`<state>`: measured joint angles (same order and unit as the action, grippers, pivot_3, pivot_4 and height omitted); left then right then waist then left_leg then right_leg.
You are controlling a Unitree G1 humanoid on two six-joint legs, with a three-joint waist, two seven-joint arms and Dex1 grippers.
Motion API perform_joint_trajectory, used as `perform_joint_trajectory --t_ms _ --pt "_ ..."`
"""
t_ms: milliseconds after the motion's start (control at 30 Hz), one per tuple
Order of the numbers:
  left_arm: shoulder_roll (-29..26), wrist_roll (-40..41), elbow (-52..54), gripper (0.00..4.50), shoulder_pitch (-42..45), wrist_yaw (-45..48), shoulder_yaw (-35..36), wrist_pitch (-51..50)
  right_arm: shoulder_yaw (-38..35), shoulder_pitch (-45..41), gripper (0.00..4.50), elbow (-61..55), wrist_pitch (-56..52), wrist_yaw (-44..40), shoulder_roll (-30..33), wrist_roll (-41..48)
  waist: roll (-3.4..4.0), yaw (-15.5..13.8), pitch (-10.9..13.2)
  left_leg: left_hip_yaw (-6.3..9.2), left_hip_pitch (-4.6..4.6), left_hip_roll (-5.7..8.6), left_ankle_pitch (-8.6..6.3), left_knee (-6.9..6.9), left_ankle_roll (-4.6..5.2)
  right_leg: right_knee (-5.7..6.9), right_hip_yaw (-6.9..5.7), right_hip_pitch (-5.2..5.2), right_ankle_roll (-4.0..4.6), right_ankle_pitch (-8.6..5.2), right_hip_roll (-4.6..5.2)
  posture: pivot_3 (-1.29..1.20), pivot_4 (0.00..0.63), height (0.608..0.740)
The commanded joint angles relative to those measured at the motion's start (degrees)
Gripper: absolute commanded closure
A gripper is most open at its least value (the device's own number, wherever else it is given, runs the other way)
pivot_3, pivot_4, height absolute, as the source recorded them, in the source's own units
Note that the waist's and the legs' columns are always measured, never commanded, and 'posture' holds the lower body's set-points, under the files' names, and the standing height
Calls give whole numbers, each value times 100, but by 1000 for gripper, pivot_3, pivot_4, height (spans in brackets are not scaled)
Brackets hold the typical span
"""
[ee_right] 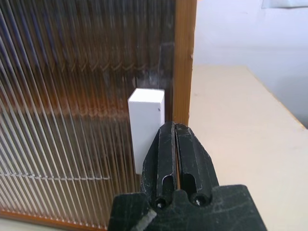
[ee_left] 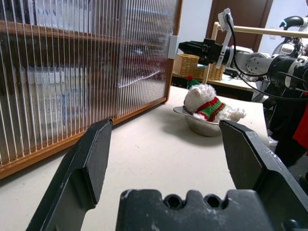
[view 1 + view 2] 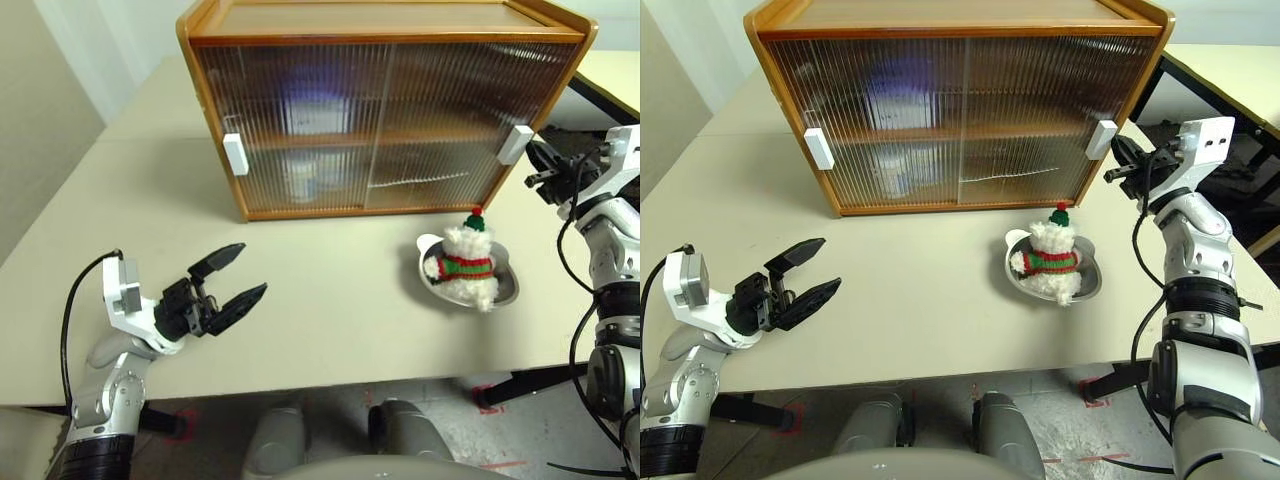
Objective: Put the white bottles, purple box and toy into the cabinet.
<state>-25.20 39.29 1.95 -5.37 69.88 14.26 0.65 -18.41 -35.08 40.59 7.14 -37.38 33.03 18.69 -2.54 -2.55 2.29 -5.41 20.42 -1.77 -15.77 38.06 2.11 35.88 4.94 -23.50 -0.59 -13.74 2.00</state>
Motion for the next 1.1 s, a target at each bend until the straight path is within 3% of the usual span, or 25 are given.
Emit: perform_joint_trajectory --t_ms 33,933,1100 --pt "-1 -77 6 0 -22 34 -69 73 89 -101 4434 38 47 -55 -60 -67 1 1 -1 0 -1 -1 0 0 0 1 0 0 0 0 -1 219 0 740" --pt "81 -264 -124 0 64 29 -359 256 1022 -90 4434 -1556 -866 -366 -1692 136 13 -12 -6 1 -1 -8 -3 -3 -6 12 -18 -10 12 6 3 225 5 740" --pt "128 -310 -209 0 102 21 -449 327 1369 -67 4434 -1921 -1017 -500 -1759 -27 14 -13 -6 2 1 -7 -4 -3 -7 11 -22 -13 12 6 8 222 9 740"
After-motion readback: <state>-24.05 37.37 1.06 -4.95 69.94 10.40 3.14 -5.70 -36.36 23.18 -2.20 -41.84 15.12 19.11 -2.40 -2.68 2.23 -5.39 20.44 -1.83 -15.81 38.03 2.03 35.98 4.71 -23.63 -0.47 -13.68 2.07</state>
